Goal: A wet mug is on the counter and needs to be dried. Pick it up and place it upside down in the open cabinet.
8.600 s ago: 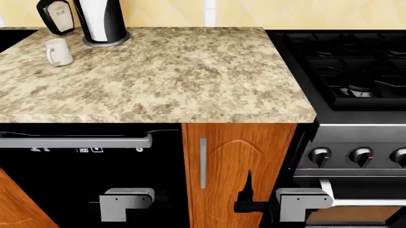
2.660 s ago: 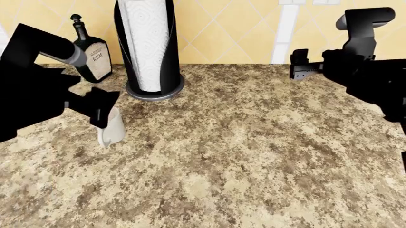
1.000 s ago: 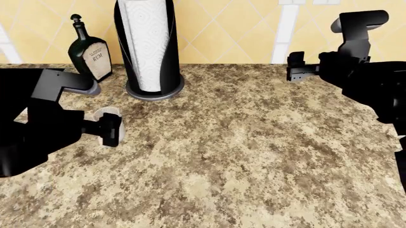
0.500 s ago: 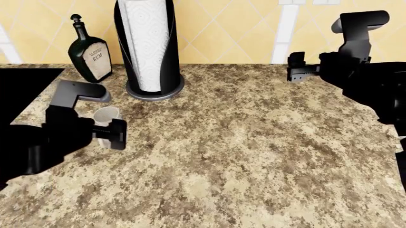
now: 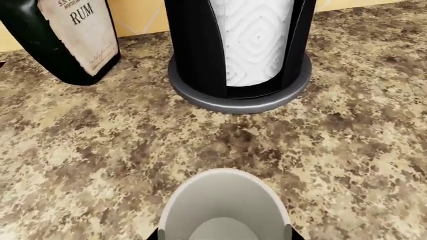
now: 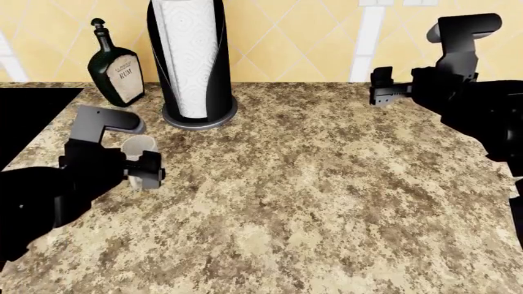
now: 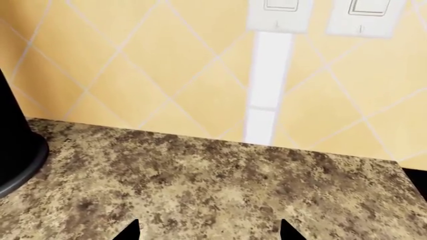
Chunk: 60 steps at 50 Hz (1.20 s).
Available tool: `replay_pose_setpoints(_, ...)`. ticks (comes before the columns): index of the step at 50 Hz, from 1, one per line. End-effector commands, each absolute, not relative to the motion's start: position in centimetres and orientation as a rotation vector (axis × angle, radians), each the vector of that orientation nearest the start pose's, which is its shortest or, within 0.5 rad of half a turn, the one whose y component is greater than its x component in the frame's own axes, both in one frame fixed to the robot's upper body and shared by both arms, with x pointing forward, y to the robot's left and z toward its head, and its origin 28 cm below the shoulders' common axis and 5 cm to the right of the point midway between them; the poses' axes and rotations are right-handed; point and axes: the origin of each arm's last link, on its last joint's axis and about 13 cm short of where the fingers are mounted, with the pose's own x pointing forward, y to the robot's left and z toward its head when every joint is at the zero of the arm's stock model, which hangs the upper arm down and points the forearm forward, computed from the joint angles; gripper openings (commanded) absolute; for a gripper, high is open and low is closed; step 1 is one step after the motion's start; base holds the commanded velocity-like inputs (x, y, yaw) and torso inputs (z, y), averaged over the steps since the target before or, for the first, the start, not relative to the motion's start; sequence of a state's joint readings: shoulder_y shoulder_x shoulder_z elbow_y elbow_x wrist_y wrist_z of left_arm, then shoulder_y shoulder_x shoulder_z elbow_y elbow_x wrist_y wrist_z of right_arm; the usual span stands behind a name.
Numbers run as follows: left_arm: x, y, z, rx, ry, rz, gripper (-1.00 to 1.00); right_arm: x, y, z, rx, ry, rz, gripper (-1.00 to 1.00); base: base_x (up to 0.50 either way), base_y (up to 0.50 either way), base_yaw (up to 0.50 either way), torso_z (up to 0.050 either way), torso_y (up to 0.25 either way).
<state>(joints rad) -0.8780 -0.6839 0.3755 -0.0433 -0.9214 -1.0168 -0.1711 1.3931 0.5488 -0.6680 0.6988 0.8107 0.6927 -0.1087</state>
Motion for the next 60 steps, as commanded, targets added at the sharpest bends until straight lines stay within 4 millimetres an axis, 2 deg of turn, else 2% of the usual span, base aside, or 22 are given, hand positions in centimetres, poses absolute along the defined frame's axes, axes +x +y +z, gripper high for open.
replay_pose_setpoints(1, 30.4, 30.4, 18.8, 0.101, 0.399, -0.161, -1.0, 38.3, -21.5, 26.9, -0.028, 0.202, 0.16, 1.0, 0.0, 0.0, 0.0, 0.0, 0.0)
replay_pose_setpoints(13, 27.7, 29.4, 24.7, 0.078, 0.224, -0.24, -1.0, 35.6, -21.0, 28.7, -0.076, 0.105, 0.145, 1.0, 0.0, 0.0, 0.0, 0.0, 0.0)
replay_pose_setpoints(19, 26.5, 29.1, 27.6, 0.08, 0.133, -0.268, -1.0, 34.7, -20.9, 29.5, -0.023, 0.084, 0.164, 1.0, 0.0, 0.0, 0.0, 0.0, 0.0)
replay_pose_setpoints(25, 25.9, 28.8, 29.0, 0.076, 0.083, -0.284, -1.0, 34.1, -20.4, 29.8, -0.026, 0.076, 0.2, 1.0, 0.0, 0.0, 0.0, 0.0, 0.0)
replay_pose_setpoints(42, 25.5, 27.7, 29.4, 0.133, -0.021, -0.34, -1.0, 32.9, -19.2, 30.8, -0.052, 0.06, 0.264, 1.0, 0.0, 0.0, 0.0, 0.0, 0.001)
replay_pose_setpoints(49, 27.1, 27.4, 28.4, 0.222, -0.106, -0.322, -1.0, 32.6, -19.1, 31.2, -0.056, 0.055, 0.278, 1.0, 0.0, 0.0, 0.0, 0.0, 0.0)
replay_pose_setpoints(60, 29.6, 27.2, 26.6, 0.494, -0.401, -0.232, -1.0, 32.3, -19.1, 31.6, -0.05, 0.049, 0.286, 1.0, 0.0, 0.0, 0.0, 0.0, 0.0)
